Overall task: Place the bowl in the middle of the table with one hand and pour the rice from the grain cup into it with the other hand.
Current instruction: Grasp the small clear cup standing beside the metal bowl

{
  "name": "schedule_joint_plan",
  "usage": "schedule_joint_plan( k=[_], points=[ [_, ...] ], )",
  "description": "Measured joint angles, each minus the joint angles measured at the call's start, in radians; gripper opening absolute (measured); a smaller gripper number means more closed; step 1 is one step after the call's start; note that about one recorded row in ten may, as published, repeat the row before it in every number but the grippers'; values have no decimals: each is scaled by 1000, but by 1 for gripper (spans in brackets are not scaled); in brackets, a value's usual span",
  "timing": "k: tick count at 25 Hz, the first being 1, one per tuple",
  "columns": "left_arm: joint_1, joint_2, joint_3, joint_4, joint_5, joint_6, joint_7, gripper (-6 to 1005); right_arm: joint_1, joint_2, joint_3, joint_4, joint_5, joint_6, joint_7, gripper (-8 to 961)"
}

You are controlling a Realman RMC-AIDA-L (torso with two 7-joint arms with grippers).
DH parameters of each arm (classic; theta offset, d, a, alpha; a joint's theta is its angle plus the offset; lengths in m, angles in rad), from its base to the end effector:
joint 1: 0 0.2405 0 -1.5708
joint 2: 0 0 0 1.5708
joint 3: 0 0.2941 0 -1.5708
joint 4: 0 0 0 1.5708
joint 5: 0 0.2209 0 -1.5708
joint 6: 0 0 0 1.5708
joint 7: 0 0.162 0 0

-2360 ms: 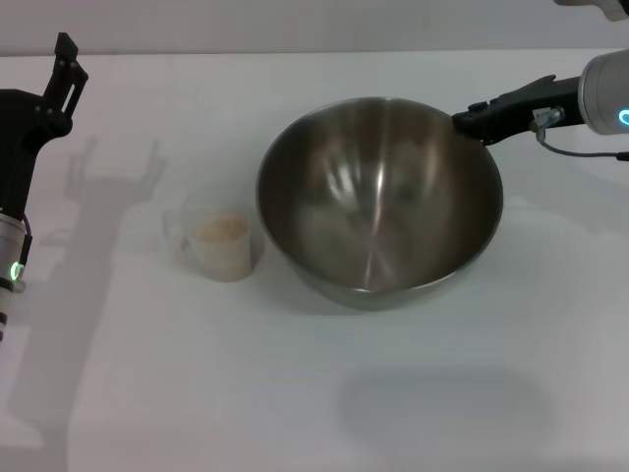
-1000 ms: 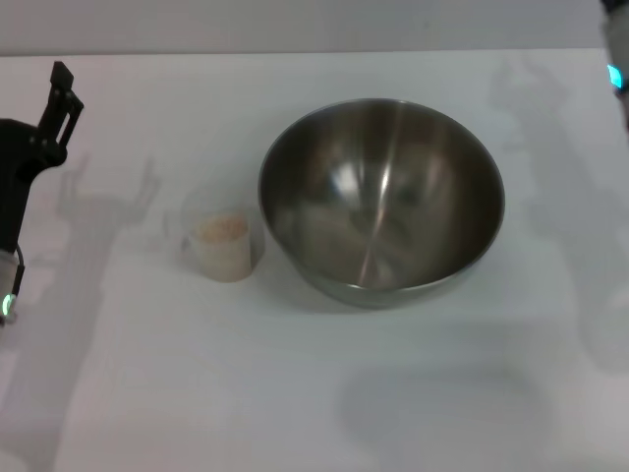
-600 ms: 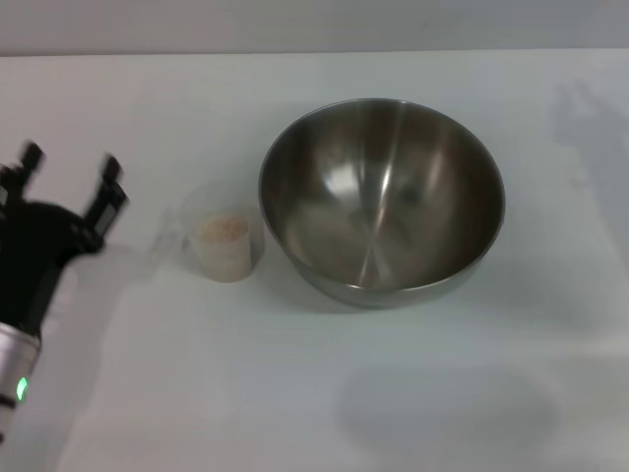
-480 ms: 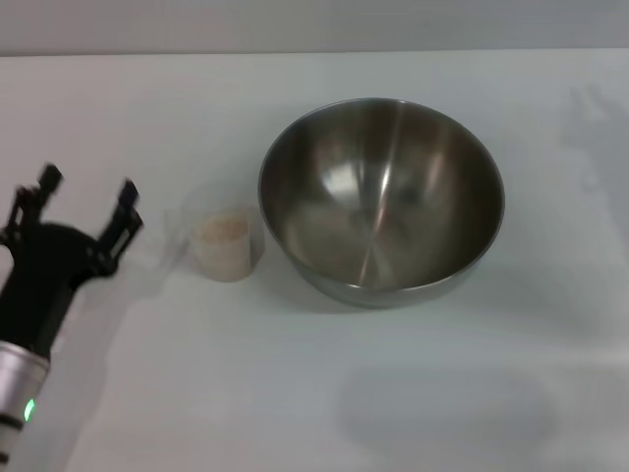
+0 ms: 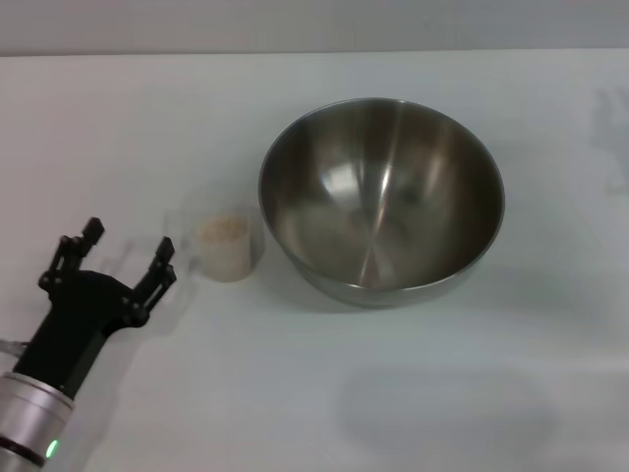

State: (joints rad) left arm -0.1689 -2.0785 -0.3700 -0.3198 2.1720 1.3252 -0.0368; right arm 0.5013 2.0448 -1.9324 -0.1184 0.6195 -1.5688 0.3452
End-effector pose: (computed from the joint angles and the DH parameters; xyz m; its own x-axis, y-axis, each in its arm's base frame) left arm -0.3599 0.2449 -0.1035 0.7149 0.0128 0.6991 0.6568 -0.3550 -0.6652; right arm 0.3151 0.3782 0.0419 0.4745 0.4734 -0.7421 -0.7665 -0.1923 -0.6128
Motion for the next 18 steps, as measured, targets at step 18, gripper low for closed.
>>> schedule_joint_plan(
  k=[18],
  points=[
    [-86,0,-19,10,-10,-140,1,769,2,-6,0,12,0,9,-10,232]
  ],
)
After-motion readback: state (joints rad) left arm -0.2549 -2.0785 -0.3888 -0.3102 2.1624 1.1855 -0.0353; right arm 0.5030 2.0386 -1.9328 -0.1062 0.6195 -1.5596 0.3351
